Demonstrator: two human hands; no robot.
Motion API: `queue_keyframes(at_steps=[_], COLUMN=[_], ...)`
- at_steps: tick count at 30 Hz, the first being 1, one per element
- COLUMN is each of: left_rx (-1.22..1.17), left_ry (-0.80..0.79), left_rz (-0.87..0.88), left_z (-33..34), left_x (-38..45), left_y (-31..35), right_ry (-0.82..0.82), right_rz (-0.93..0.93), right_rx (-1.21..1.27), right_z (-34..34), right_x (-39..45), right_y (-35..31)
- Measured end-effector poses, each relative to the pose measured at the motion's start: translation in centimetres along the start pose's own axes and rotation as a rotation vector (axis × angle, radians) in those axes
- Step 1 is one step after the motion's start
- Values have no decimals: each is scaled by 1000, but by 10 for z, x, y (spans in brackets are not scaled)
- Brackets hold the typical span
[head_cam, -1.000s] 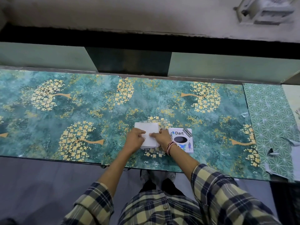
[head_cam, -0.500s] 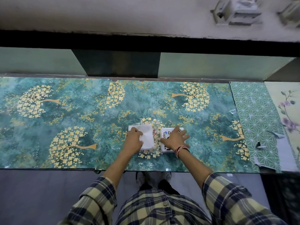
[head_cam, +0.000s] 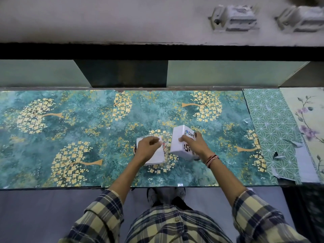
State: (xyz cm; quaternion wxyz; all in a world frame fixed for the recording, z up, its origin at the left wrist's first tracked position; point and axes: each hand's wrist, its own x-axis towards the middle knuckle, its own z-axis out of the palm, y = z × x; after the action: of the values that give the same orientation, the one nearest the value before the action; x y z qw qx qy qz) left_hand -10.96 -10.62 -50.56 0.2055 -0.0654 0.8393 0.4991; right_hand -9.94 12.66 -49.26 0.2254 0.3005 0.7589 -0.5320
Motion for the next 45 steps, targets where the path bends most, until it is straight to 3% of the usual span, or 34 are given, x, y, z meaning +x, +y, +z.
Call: queue_keyframes(at_steps=[4,7,16,29,33,40,45], left_rx=[-507,-648,-743,-742,-883,-1021,-1069], left_ry=[-155,-272,-389,-270,-293,-280,-236], left_rz=[-158,-214,-209,-226,-234,-248,-279], left_z=[9,16,27,31,28,20,20], left_x=[0,1,-3,-2,1,-3,-2], left_y=[24,29,40,52,42,40,27], right_ry=[-120,-212,-306,-321,-371,-509,-371], right_rz=[-80,-122,-154,-133,-2,46,133], right_rx=[179,221,297,428,626,823,860], right_z=[-18,-23,-19,-19,-27,-45,-48], right_x=[-21,-30,-33,-24,-15,-12,-6], right_y=[-13,-18,-19,-10,5,17,45])
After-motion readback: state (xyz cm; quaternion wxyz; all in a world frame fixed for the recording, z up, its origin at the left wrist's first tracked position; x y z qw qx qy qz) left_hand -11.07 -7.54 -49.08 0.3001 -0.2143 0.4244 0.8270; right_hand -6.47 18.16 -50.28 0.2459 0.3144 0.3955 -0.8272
